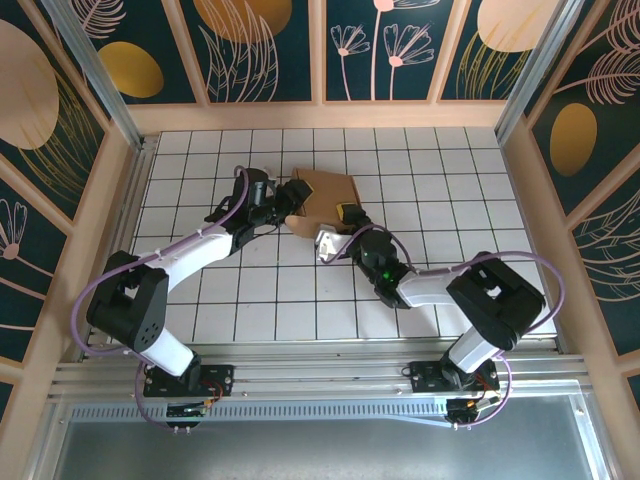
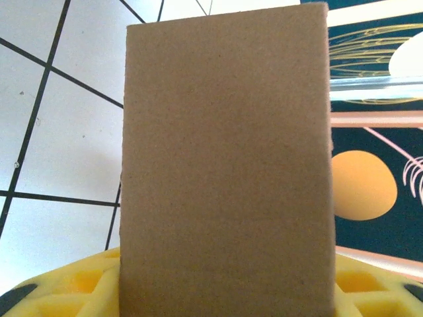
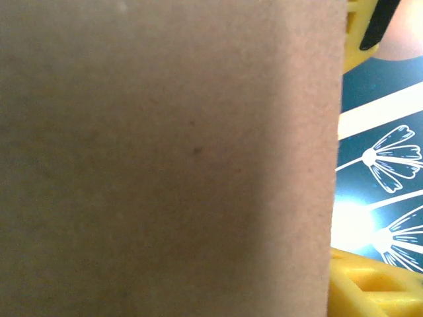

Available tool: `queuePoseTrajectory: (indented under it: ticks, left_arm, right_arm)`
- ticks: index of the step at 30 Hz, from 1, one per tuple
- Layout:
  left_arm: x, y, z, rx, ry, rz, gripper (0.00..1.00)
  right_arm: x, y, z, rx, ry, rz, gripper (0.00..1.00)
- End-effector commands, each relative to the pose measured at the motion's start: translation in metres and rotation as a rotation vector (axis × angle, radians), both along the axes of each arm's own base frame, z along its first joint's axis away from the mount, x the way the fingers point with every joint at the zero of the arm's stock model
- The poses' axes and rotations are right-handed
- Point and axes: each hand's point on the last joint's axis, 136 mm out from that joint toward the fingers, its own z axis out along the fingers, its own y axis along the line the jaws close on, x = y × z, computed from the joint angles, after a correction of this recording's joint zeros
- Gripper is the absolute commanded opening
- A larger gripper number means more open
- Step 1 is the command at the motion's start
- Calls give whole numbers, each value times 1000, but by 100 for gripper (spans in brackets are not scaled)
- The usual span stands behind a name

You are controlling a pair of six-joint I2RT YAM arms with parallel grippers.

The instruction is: Fold the paper box

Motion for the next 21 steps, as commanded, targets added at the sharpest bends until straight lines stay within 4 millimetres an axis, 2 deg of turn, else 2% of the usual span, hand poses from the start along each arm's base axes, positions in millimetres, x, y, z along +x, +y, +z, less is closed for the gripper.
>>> queuePoseTrajectory:
  ticks: [1, 6, 8, 11, 14, 16, 18, 21]
  left_arm:
    - [-6, -6, 14, -88, 21, -18, 50]
    - [-3, 0, 23, -94, -3, -1, 60]
    - [0, 8, 32, -87, -30, 24, 68]
    - [6, 33, 50, -21, -115, 94, 87]
    - [11, 64, 87, 125, -277, 169, 98]
    - [10, 89, 120, 278, -406, 229, 99]
    - [3, 109, 147, 411, -519, 269, 99]
    - [-16, 130, 173, 564, -682, 278, 99]
  right_arm:
    - [10, 0, 39, 87, -99, -34, 55]
    - [8, 0, 35, 94, -47, -22, 38]
    - [6, -1, 38, 109, -30, -12, 36]
    - [-4, -1, 42, 111, 14, 23, 34]
    - [-19, -3, 43, 89, 91, 73, 34]
    - [-32, -4, 45, 73, 188, 119, 35]
    - [-50, -6, 39, 37, 357, 178, 34]
    - [-87, -13, 37, -49, 635, 285, 30]
